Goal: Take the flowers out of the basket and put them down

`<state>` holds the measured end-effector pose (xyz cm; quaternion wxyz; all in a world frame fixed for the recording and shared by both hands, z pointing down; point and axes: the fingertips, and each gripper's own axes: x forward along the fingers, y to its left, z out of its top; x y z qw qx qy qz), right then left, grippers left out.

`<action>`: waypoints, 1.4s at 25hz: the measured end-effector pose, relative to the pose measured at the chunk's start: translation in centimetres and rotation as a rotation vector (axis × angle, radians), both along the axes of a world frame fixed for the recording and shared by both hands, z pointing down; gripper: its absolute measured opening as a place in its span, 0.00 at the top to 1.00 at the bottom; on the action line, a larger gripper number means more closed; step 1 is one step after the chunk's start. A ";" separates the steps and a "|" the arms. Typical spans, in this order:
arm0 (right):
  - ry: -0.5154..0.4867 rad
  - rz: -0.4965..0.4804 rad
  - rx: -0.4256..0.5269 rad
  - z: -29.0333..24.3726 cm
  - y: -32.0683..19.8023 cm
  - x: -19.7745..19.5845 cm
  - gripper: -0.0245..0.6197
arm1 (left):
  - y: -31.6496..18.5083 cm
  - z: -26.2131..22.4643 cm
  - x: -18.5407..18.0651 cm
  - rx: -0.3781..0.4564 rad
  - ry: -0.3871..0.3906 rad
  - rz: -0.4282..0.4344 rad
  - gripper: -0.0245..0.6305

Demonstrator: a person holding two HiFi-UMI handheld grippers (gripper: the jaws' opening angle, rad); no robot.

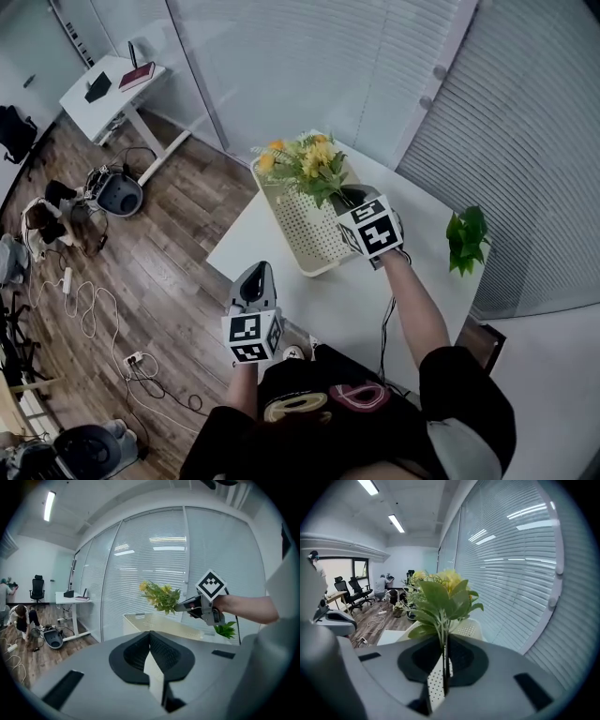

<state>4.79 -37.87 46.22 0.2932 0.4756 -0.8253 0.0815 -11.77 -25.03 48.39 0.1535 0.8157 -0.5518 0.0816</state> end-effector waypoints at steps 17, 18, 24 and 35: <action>0.022 0.115 0.074 -3.1 6.5 3.9 0.90 | 2.7 -1.1 2.3 0.046 0.030 0.096 0.94; 0.024 0.125 0.077 -3.2 7.0 4.3 0.90 | 2.9 -1.1 2.5 0.048 0.033 0.105 0.94; 0.022 0.191 0.075 -3.1 9.5 6.7 0.90 | 3.9 -1.1 4.5 0.053 0.044 0.161 0.94; 0.031 0.319 0.074 -2.8 14.0 11.3 0.90 | 5.1 -1.4 7.5 0.071 0.053 0.243 0.94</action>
